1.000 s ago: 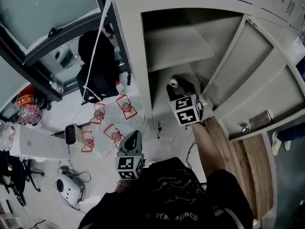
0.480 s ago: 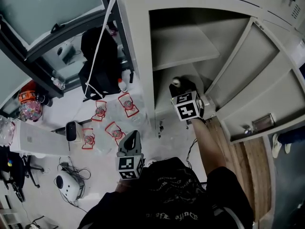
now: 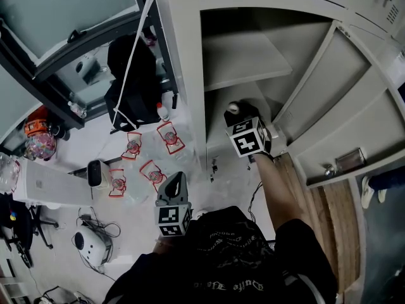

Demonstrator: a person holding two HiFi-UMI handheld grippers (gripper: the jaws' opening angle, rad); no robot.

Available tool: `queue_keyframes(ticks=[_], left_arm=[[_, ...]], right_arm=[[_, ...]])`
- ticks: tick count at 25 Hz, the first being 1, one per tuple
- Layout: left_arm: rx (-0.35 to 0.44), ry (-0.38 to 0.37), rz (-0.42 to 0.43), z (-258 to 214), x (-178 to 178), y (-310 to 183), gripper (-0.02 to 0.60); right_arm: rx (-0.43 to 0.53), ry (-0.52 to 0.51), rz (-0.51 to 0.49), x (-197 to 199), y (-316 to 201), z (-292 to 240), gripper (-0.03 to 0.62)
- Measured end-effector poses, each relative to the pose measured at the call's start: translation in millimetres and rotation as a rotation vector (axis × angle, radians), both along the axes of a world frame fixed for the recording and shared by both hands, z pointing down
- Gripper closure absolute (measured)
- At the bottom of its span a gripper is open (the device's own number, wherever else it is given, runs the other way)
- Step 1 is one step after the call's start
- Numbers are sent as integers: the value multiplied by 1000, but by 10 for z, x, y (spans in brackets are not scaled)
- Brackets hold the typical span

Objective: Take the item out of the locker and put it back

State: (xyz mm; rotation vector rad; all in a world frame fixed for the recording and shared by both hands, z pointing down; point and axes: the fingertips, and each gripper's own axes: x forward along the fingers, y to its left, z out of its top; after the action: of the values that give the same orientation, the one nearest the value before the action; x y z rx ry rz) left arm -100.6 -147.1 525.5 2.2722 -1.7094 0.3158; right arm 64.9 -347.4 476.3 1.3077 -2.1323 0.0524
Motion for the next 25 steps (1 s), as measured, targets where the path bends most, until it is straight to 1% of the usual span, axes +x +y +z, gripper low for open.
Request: queue_keyframes(ticks=[4, 6, 7, 10, 15, 22, 25], left_arm=[[3, -2, 0, -14, -10, 7, 575], [4, 0, 12, -2, 18, 16, 575], [3, 1, 17, 2, 35, 19, 575], [-1, 5, 27, 1, 83, 29, 575], [6, 13, 40, -3, 111, 12, 575], [-11, 27, 70, 47, 201, 17, 575], [-2, 37, 93, 22, 286, 9, 575]], right_arm=[[-7, -12, -7, -14, 9, 5, 407], [-3, -29, -12, -24, 18, -8, 363], [-1, -33, -13, -29, 22, -14, 358], [11, -42, -16, -27, 50, -56, 358], [57, -88, -13, 6, 161, -226, 358], [140, -209, -8, 81, 487, -612, 358], [169, -249, 8, 157, 623, -733, 358]])
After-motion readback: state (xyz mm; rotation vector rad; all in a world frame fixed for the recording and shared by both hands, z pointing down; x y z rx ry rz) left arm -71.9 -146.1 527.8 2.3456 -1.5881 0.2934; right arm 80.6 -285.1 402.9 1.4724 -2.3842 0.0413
